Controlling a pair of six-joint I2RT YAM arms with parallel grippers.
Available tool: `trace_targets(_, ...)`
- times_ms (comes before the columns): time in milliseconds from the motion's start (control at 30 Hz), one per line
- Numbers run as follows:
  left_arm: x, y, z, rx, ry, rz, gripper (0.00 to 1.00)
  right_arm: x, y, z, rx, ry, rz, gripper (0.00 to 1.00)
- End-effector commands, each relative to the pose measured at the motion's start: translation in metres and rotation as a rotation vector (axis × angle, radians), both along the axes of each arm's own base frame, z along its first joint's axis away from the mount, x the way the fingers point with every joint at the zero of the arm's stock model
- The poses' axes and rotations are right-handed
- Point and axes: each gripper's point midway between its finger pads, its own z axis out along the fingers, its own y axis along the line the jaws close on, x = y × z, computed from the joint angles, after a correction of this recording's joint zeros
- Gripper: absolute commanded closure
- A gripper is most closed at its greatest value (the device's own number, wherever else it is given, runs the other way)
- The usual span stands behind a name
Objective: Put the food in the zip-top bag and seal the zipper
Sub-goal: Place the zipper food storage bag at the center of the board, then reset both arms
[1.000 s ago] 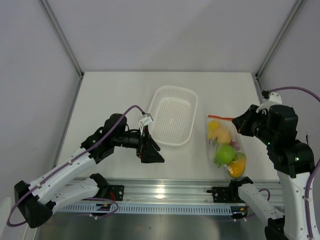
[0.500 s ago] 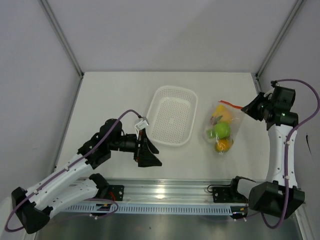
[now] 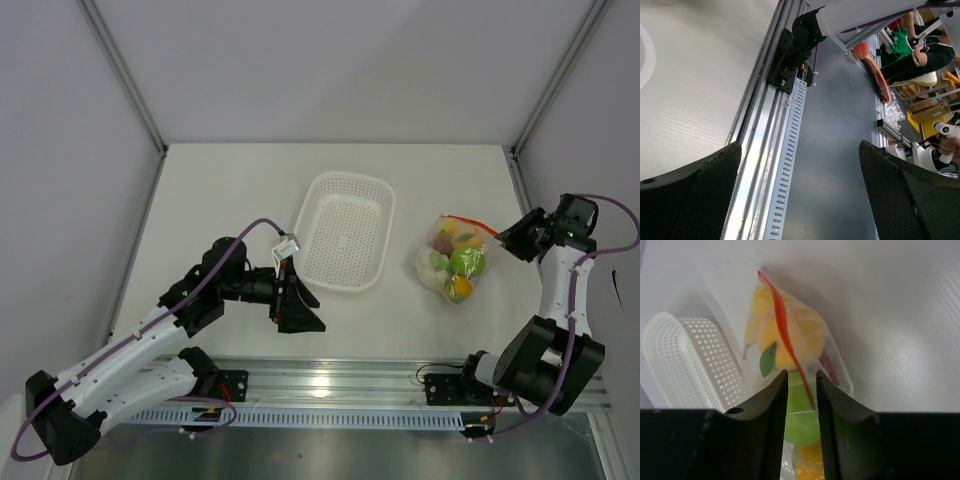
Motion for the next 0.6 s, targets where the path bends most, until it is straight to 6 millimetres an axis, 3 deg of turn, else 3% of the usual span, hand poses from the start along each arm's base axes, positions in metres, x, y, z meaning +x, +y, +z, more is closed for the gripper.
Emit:
trace_targets(0, -0.004, -0.001, 0.006, -0.033, -0.007, -0.021, 0.0, -0.002, -0.018, 0.003, -0.034, 0.0, -0.087, 0.65)
trace_targets(133, -0.003, -0.002, 0.003, -0.024, 0.005, -0.019, 0.0, -0.008, -0.021, 0.011, -0.063, -0.004, -0.112, 0.25)
trace_targets(167, -0.002, -0.003, 0.001, -0.022, 0.016, -0.015, 0.0, -0.012, -0.021, 0.023, -0.096, -0.008, -0.128, 0.15)
trace_targets(200, -0.002, -0.003, 0.001, -0.022, 0.018, -0.015, 0.0, -0.011, -0.018, 0.023, -0.096, -0.008, -0.119, 0.01)
trace_targets(400, 0.003, -0.005, -0.005, -0.013, 0.046, 0.018, 0.01, -0.017, -0.001, 0.061, -0.224, -0.019, -0.112, 0.01)
trace_targets(433, 0.005, -0.005, -0.006, -0.011, 0.049, 0.031, 0.0, -0.015, 0.013, 0.066, -0.242, -0.026, -0.07, 0.0)
trace_targets(567, 0.009, -0.006, -0.01, -0.002, 0.072, 0.06, 0.01, -0.026, 0.036, 0.086, -0.321, -0.026, -0.028, 0.01)
